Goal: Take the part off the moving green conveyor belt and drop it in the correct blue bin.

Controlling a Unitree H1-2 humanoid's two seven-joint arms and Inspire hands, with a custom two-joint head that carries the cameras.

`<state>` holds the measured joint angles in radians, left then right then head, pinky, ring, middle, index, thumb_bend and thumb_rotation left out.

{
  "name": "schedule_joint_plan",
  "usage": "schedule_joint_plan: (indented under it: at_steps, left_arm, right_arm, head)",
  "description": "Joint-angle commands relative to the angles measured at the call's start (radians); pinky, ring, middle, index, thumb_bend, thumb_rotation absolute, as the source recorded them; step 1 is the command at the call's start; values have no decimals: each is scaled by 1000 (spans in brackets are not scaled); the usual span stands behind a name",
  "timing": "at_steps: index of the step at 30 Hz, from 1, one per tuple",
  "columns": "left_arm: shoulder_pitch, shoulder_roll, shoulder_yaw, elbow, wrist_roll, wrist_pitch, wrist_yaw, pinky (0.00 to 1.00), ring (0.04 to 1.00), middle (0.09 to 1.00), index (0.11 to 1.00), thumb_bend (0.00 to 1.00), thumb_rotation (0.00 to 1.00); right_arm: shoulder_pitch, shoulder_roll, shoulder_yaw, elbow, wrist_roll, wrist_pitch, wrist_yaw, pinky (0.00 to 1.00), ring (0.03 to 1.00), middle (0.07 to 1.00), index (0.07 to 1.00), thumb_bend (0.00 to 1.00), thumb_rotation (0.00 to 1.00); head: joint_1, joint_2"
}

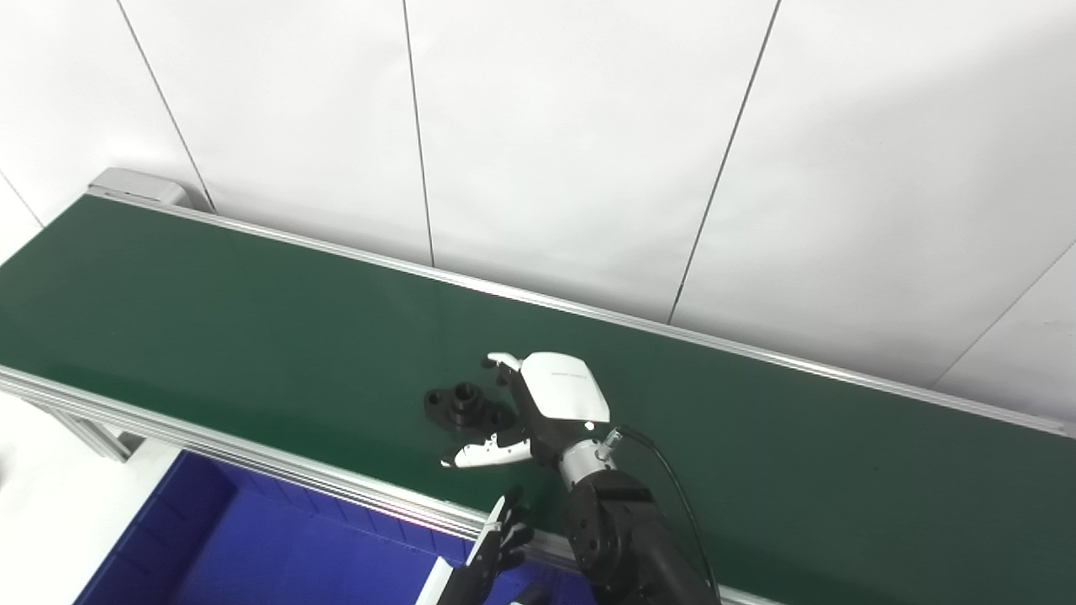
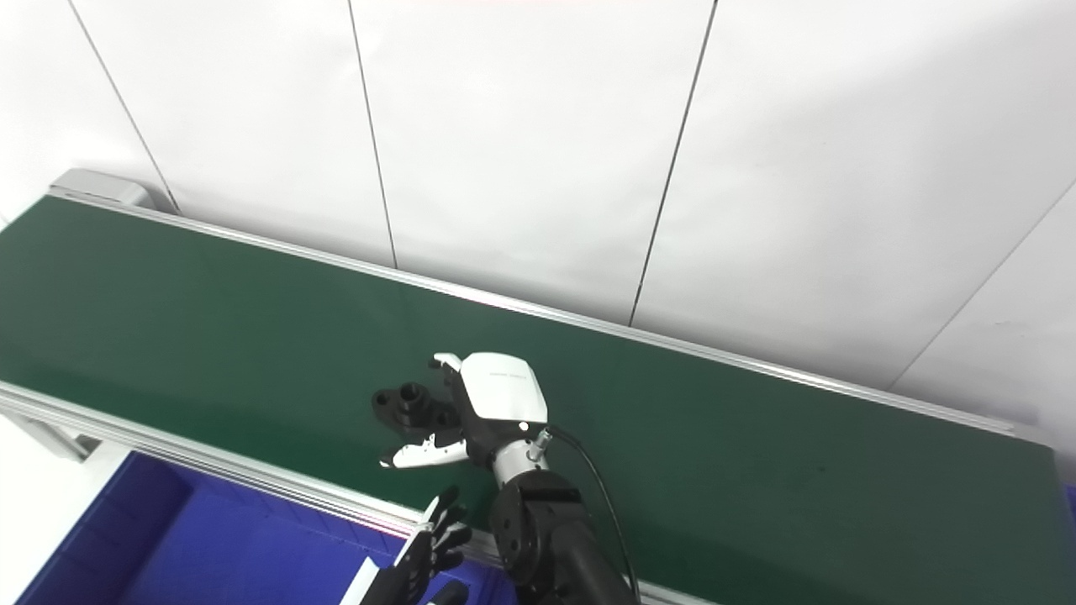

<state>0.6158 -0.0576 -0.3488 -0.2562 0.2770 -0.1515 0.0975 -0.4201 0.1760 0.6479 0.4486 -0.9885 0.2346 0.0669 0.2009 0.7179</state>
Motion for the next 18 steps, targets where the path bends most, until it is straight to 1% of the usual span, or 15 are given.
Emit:
schedule_joint_plan:
  at_steps: [1, 3, 7, 10, 11, 12, 13, 14, 15, 16, 17, 18]
  left_arm:
    - [43, -76, -85, -28, 18, -34, 12, 875, 898, 960, 1000, 596, 880]
    - [47, -79, -86, -29, 14, -34, 12, 881, 897, 959, 1000, 595, 873]
    - [56, -81, -92, -36, 5, -30, 10, 889, 910, 967, 1000, 592, 860]
    - [61, -85, -93, -41, 15, -26, 14, 874, 904, 966, 1000, 599, 862]
    - [62, -85, -94, -42, 18, -26, 15, 863, 900, 966, 1000, 598, 864]
    - [63, -87, -95, -42, 19, -28, 16, 862, 899, 966, 1000, 598, 864]
    - [64, -88, -96, -42, 19, -29, 17, 855, 897, 966, 1000, 596, 862]
    - [66, -90, -98, -43, 15, -29, 16, 852, 896, 966, 1000, 595, 861]
    - [67, -92, -100, -44, 9, -28, 15, 848, 897, 967, 1000, 596, 855]
    - [68, -93, -102, -46, 5, -28, 14, 853, 900, 967, 1000, 595, 846]
    - [69, -93, -104, -46, 5, -29, 13, 855, 901, 967, 1000, 594, 843]
    - [69, -93, -105, -48, 5, -29, 13, 862, 901, 961, 1000, 601, 841]
  right_arm:
    - [-39, 12, -3, 0, 12, 23, -1, 531, 654, 786, 846, 913, 638]
    - [-40, 4, -3, 7, 18, 30, 12, 537, 651, 788, 849, 908, 646]
    - [-44, -8, 3, 30, 26, 20, 1, 520, 630, 778, 840, 905, 647]
    - [-48, -10, 14, 56, 23, 16, -19, 525, 638, 778, 830, 896, 629]
    - [-51, -12, 19, 66, 20, 13, -28, 491, 610, 757, 815, 864, 590]
    - [-52, -14, 27, 80, 15, 7, -44, 488, 608, 755, 814, 861, 586]
    - [-53, -15, 32, 91, 14, 4, -55, 368, 479, 658, 776, 803, 501]
    - [-57, -22, 48, 111, 4, -8, -70, 327, 436, 625, 764, 783, 471]
    - [-59, -31, 67, 129, -8, -16, -83, 248, 331, 484, 717, 719, 388]
    - [-61, -38, 81, 139, -15, -21, -91, 178, 243, 366, 664, 664, 306]
    - [-59, -45, 94, 147, -23, -23, -103, 155, 213, 326, 646, 646, 278]
    - [-57, -53, 108, 156, -31, -21, -109, 106, 163, 252, 533, 560, 175]
  head:
    - [0, 1]
    - [5, 1]
    - [15, 4]
    - [25, 8]
    - [25, 8]
    - [30, 10]
    - [30, 10]
    - [33, 12]
    - [34, 13]
    - [36, 16]
    - [39, 20]
    - [39, 20]
